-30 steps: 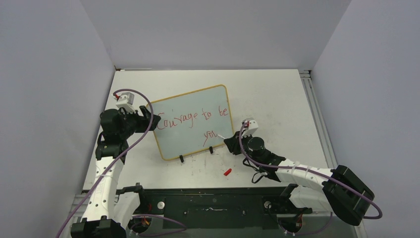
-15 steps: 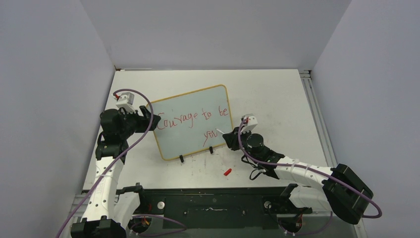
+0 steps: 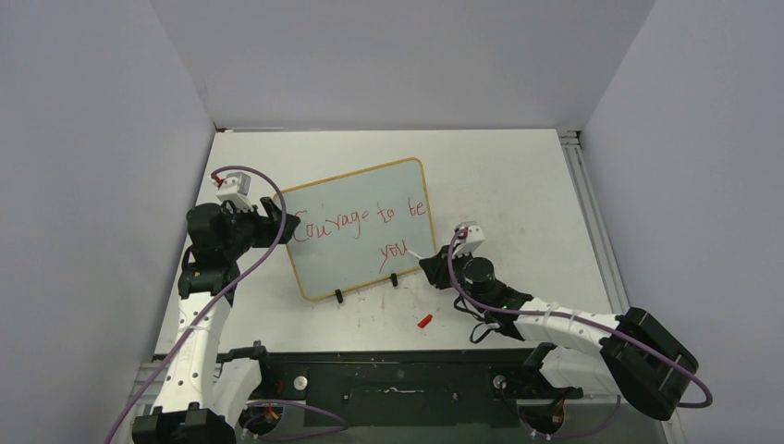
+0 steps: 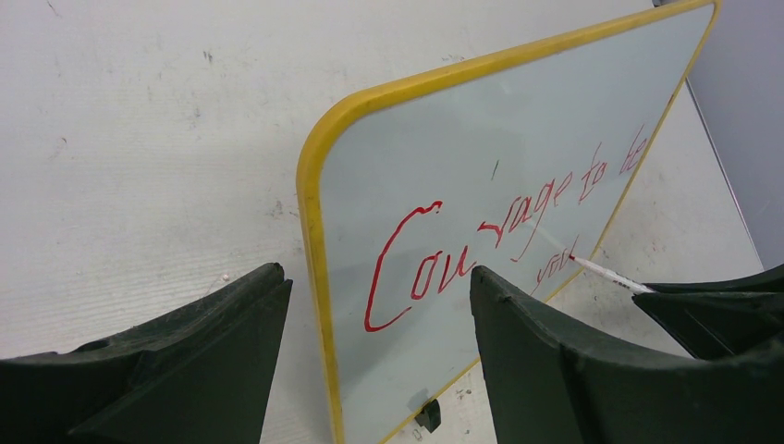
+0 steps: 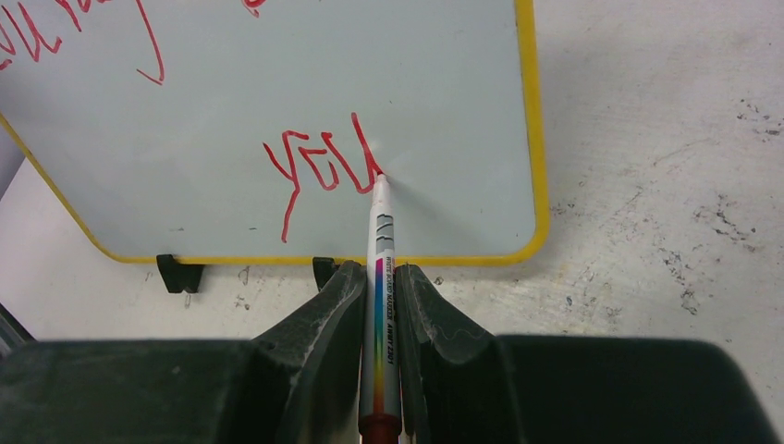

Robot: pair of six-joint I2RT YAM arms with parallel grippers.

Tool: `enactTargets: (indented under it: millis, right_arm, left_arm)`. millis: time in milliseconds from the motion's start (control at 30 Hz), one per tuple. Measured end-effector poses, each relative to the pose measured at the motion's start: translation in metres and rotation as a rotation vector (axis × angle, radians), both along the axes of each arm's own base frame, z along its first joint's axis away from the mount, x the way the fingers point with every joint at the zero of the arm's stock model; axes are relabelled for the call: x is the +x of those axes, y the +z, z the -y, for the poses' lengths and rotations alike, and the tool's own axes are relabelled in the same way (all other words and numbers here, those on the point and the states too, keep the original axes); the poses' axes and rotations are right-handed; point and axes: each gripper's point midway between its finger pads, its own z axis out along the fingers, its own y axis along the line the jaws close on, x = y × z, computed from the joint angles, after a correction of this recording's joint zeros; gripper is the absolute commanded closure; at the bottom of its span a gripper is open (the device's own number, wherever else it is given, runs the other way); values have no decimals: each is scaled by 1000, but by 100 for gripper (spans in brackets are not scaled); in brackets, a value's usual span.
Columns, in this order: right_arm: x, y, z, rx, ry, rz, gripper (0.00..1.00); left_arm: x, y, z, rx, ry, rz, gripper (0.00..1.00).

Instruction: Write a sentence on the whiteboard

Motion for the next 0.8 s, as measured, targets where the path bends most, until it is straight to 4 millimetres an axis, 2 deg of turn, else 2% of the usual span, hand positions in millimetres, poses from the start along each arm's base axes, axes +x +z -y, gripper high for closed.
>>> enactTargets:
  millis: [233,600,800]
  right_arm:
    - [-6,-8,6,-5,-12,-23,95]
    - [-6,12,18,13,-55,15,95]
    - [-6,11,22,1,-67,11,95]
  left_arm:
    - [0,1,0,0,0,2,30]
    - [0,1,0,0,0,2,30]
    - [0,1,0,0,0,2,30]
